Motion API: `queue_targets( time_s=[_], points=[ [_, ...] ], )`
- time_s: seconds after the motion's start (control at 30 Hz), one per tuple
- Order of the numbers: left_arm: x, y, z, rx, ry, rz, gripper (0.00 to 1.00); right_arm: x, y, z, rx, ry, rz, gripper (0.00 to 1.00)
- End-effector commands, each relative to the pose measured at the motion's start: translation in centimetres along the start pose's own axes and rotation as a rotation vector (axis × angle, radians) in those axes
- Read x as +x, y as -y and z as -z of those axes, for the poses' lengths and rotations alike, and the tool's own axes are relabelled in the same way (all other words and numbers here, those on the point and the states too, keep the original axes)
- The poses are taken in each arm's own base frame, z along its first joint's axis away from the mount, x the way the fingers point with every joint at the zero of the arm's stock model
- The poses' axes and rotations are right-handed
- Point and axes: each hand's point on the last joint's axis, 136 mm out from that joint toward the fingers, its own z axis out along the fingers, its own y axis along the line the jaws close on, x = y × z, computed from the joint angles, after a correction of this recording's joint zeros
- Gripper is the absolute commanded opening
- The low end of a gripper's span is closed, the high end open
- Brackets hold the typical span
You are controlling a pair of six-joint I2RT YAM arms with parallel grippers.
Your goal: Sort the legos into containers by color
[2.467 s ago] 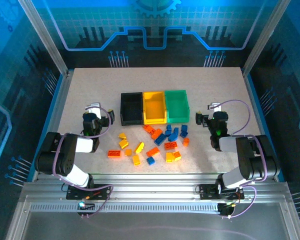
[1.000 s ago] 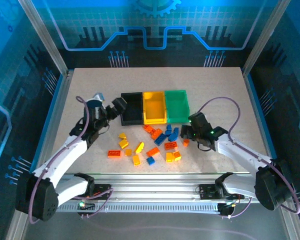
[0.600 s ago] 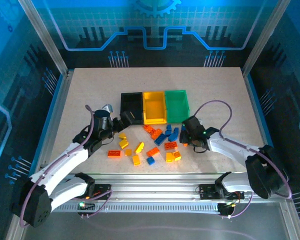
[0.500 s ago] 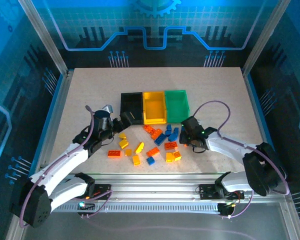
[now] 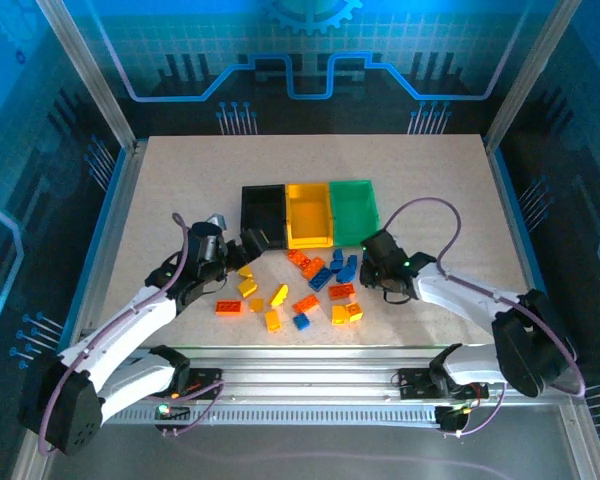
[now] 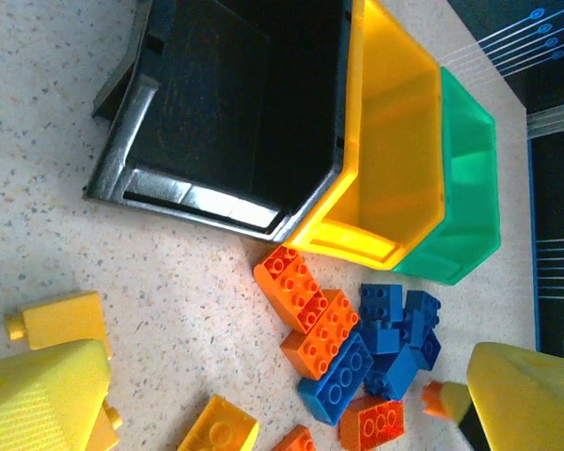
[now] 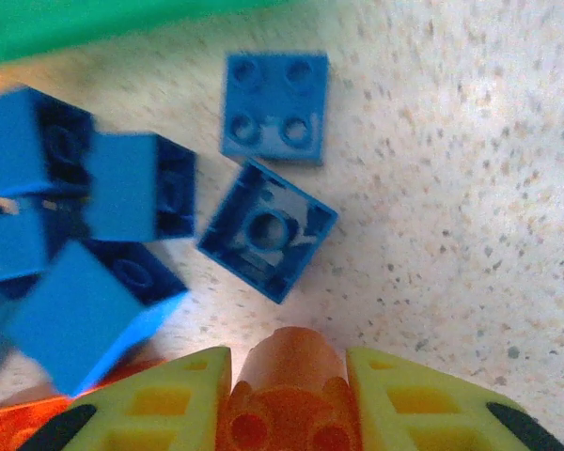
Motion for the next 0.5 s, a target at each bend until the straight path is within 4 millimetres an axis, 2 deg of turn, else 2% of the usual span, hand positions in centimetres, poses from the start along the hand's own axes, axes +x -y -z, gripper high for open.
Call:
queue_targets(
  time_s=[0.0,0.13,0.3,0.47],
  points=[
    [0.5,0.7,0.9,-0.003,-0.039,0.021,0.99,-4.4,-2.5,3.2,-0.043,0.118,0.051,0.30],
    [1.4,-0.4,1.2,-0.054,-0.064,0.033,0.99,-8.9,-4.3,3.2,-0.005,0.176,0.078,0.31],
    [1.8,-1.5,2.0,-0.094,-0.067,0.008,0.99,-13.8,-5.5,0.1,0.076,0.188,0.081,0.33],
    [2.2,-2.1,2.4,-0.108,-0.069,-0.010,0.99,-16.2,-5.1,-3.1,0.144,0.155,0.050,0.35]
  ],
)
